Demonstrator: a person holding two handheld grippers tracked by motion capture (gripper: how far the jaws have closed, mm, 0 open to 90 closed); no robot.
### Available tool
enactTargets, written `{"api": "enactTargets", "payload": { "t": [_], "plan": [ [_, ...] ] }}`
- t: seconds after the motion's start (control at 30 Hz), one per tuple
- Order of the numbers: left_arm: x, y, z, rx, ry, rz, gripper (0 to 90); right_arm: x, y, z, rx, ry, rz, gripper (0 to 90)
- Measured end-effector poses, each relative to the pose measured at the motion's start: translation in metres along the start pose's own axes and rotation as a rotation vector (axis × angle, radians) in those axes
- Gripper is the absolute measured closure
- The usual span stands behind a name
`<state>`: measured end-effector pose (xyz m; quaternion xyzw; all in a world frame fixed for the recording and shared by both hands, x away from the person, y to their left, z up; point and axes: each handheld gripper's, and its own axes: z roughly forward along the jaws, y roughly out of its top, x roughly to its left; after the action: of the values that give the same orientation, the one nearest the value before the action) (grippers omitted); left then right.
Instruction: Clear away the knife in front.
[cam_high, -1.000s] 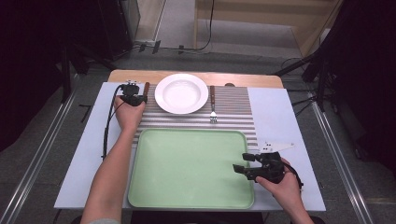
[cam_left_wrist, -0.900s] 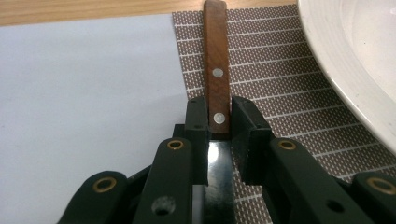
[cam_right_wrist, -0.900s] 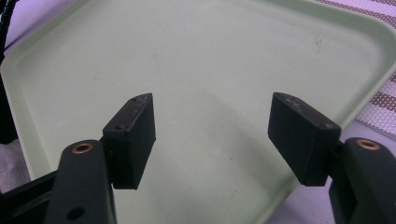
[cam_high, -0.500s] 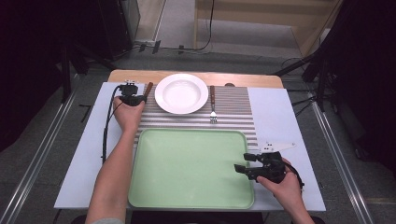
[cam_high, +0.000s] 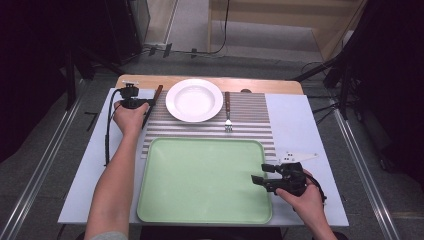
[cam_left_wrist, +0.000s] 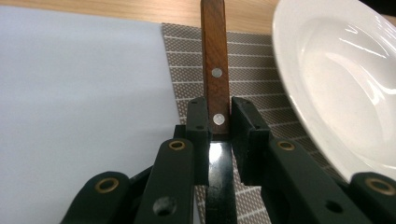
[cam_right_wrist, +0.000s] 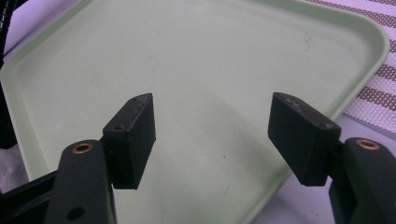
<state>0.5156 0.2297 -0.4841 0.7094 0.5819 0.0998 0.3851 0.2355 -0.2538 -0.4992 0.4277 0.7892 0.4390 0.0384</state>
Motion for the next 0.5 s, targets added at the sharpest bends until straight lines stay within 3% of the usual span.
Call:
{"api": "enactTargets", "payload": {
  "t": [0.1, 0.3, 0.5],
  "plan": [
    [-0.001, 0.004, -0.007, 0.007, -0.048, -0.015, 77.6, 0.000, 0.000, -0.001, -0.005, 0.014, 0.014, 31.3],
    [-0.002, 0.011, -0.021, 0.026, -0.079, -0.001, 77.6, 0.002, 0.000, -0.001, -0.012, 0.022, 0.010, 31.3],
    [-0.012, 0.016, -0.036, 0.041, -0.117, 0.042, 77.6, 0.001, 0.001, 0.000, -0.006, 0.016, 0.010, 31.3]
  ]
}}
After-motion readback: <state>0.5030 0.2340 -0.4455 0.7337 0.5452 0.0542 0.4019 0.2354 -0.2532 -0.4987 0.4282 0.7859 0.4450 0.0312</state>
